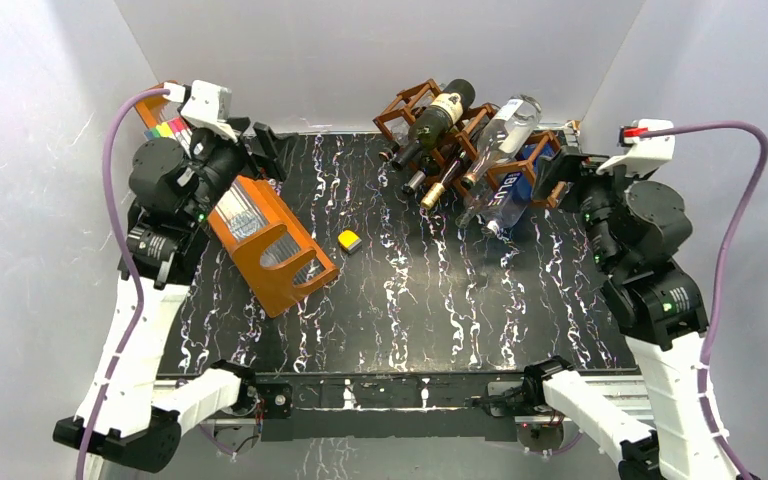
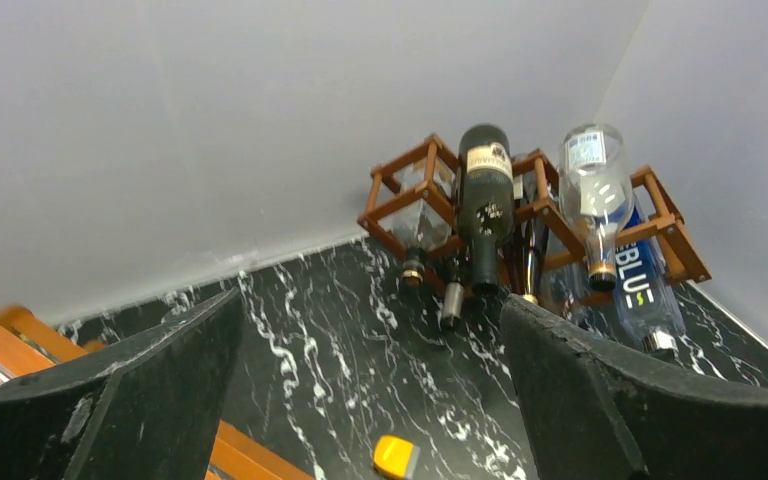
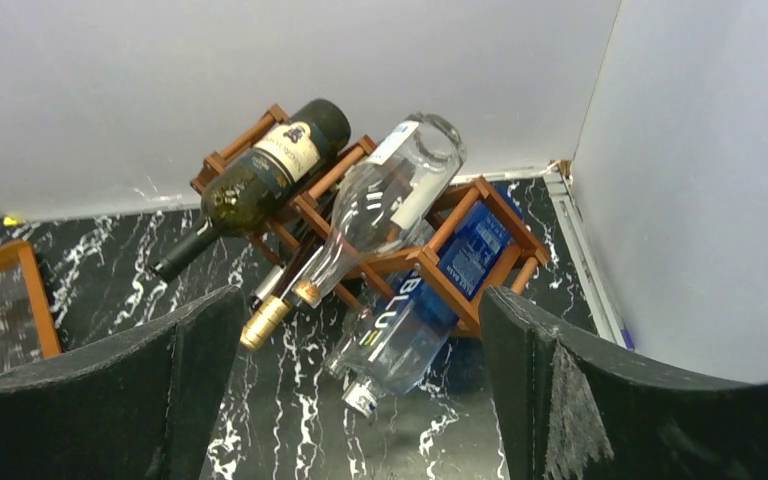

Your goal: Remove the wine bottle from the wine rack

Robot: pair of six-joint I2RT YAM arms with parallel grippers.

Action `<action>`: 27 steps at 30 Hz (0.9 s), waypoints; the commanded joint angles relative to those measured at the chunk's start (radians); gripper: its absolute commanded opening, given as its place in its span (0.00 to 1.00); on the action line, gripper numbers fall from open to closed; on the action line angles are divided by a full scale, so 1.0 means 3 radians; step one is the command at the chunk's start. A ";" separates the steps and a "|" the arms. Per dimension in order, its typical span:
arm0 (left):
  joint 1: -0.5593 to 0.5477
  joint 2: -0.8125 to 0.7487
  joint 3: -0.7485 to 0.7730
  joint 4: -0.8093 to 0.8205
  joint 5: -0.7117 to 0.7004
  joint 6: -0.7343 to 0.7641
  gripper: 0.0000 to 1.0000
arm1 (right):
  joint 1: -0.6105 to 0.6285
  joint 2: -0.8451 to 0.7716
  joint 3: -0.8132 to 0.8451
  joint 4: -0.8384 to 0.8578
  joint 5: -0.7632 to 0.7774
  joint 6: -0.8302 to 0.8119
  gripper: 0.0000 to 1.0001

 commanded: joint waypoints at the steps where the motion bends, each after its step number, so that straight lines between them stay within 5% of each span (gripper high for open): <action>1: 0.0070 0.0118 0.0126 -0.0226 0.0073 -0.0320 0.98 | 0.0110 0.0068 -0.0037 0.0216 0.0210 0.0016 0.98; 15: 0.0099 0.0659 0.0257 -0.0565 0.0563 -0.0877 0.98 | 0.0282 0.0399 -0.0180 0.0208 0.0744 0.0142 0.98; 27: -0.0845 0.1203 0.0330 -0.0650 0.0433 -0.1003 0.98 | 0.0305 0.0817 -0.0340 0.0047 0.0290 0.0292 0.98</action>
